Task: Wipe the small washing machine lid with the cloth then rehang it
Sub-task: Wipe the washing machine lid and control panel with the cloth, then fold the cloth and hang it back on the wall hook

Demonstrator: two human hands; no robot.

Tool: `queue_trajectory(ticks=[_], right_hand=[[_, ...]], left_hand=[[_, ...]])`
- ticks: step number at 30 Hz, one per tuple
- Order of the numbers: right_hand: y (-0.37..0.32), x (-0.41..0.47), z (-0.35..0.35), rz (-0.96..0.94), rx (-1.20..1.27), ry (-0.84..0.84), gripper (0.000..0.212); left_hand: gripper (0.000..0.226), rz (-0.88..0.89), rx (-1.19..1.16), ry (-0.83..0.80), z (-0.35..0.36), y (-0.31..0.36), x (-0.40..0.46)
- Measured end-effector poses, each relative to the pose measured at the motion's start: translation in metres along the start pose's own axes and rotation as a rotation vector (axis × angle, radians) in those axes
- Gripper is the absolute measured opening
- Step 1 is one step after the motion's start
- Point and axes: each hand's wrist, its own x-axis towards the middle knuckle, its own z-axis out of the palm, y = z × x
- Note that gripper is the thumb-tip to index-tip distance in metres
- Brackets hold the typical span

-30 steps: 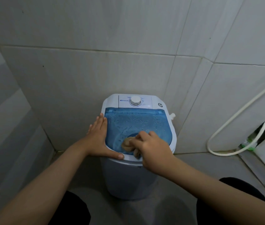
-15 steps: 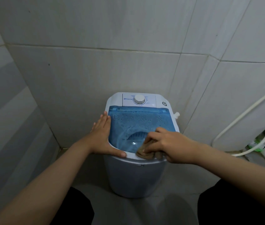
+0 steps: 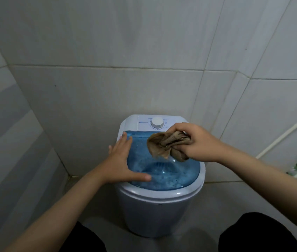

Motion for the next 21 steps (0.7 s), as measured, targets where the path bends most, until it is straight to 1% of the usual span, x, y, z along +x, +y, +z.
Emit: queue_trajectory(ticks=[1,2,5,6,7,9,11,14,16,17,18,19,21], right_hand=[[0.000,0.004,0.001,0.022,0.087,0.030,0.026],[0.002,0.010,0.001,0.052,0.180,0.065,0.024],[0.014,0.026,-0.002,0.167,0.492,0.141,0.028],[0.020,0.032,-0.004,0.197,0.577,0.160,0.028],[0.025,0.036,-0.005,0.223,0.650,0.175,0.027],[0.041,0.049,-0.011,0.271,0.730,0.208,0.022],[0.053,0.062,-0.014,0.300,0.723,0.237,0.027],[0.058,0.074,-0.022,0.308,0.790,0.271,0.030],[0.045,0.080,-0.038,0.304,0.804,0.265,0.030],[0.038,0.076,-0.042,0.260,0.743,0.254,0.034],[0.028,0.076,-0.055,0.196,0.639,0.228,0.043],[0.015,0.077,-0.073,0.115,0.501,0.190,0.055],[-0.015,0.073,-0.102,-0.083,0.146,0.126,0.075]], left_hand=[[0.143,0.009,-0.134,0.073,-0.001,0.009,0.004],[0.125,0.028,-0.268,0.144,-0.002,0.018,0.011],[0.059,0.158,-0.540,0.282,-0.003,0.039,0.040],[0.044,0.174,-0.590,0.315,-0.004,0.044,0.050],[0.036,0.176,-0.630,0.340,-0.006,0.049,0.057],[0.031,0.177,-0.732,0.346,-0.009,0.053,0.079],[0.024,0.139,-0.815,0.337,-0.014,0.057,0.101],[0.017,0.010,-0.878,0.261,-0.035,0.070,0.124],[0.012,-0.098,-0.918,0.200,-0.063,0.084,0.132],[0.012,-0.146,-0.934,0.177,-0.072,0.090,0.130],[0.012,-0.198,-0.951,0.150,-0.089,0.097,0.130],[0.013,-0.259,-0.960,0.116,-0.108,0.106,0.130],[0.013,-0.368,-0.978,0.036,-0.139,0.125,0.120]])
